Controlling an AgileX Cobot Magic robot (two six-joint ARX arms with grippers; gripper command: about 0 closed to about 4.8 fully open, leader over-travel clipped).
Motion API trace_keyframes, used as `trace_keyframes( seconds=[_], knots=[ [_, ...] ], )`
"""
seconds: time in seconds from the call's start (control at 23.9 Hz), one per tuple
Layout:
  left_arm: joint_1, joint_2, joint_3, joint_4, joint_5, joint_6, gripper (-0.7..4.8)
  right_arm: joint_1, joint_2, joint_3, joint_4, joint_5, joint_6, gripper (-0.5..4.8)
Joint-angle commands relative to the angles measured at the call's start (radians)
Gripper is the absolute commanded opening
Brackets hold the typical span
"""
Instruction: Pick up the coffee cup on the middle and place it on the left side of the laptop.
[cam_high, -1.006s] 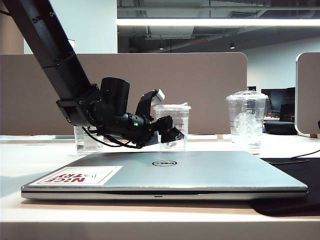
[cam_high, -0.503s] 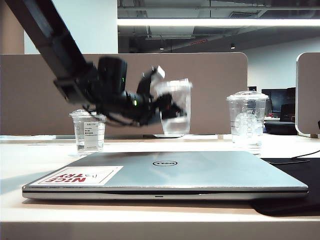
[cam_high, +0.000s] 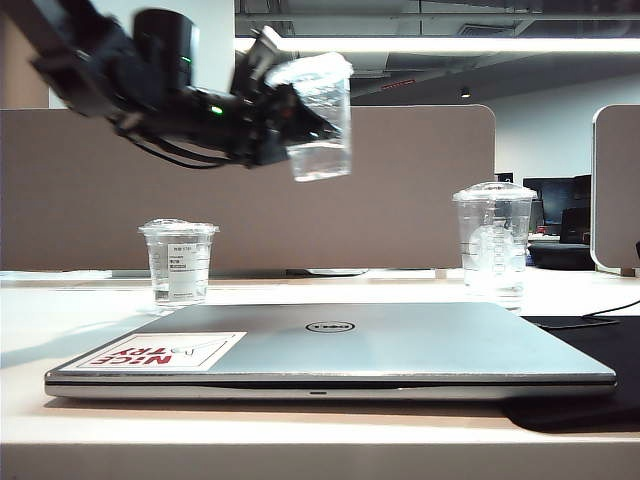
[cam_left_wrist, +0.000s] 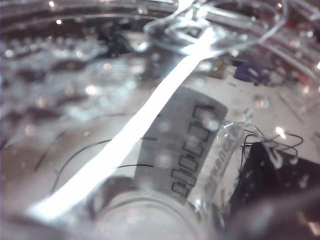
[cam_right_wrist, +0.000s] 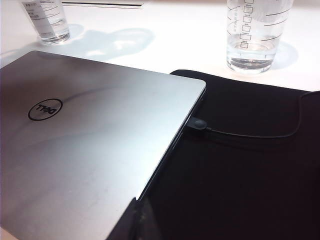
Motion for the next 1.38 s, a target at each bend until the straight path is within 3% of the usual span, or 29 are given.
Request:
trace_keyframes(
  seconds=[0.04, 0.29, 0.46, 0.59, 0.71, 1.01, 1.38],
  knots=[
    [0.032, -0.126, -0.137, 0.016, -0.014, 0.051, 3.22, -0.001, 0.000, -0.004, 0.018, -0.001, -0.001, -0.05],
    [0.129, -0.460, -0.508, 0.027, -0.129, 0.096, 3.21, -0.001, 0.000, -0.004, 0.018, -0.001, -0.001, -0.05],
    [0.196, -0.576, -0.658, 0.058, -0.155, 0.091, 3.21, -0.001, 0.000, -0.004, 0.018, -0.001, -0.001, -0.05],
    [0.289, -0.642, -0.845, 0.172, -0.155, 0.046, 3.21, -0.001, 0.000, -0.004, 0.017, -0.001, -0.001, -0.05],
    [0.331, -0.632, -0.950, 0.296, -0.184, 0.002, 3.20, -0.001, 0.000, -0.004, 0.018, -0.001, -0.001, -0.05],
    [0.340, -0.472, -1.079, 0.454, -0.212, 0.000, 3.17, 0.000, 0.000, -0.004, 0.017, -0.001, -0.001, -0.05],
    [0.340, -0.155, -1.075, 0.761, -0.211, -0.033, 3.17, -0.001, 0.000, -0.004, 0.018, -0.001, -0.001, -0.05]
  ],
)
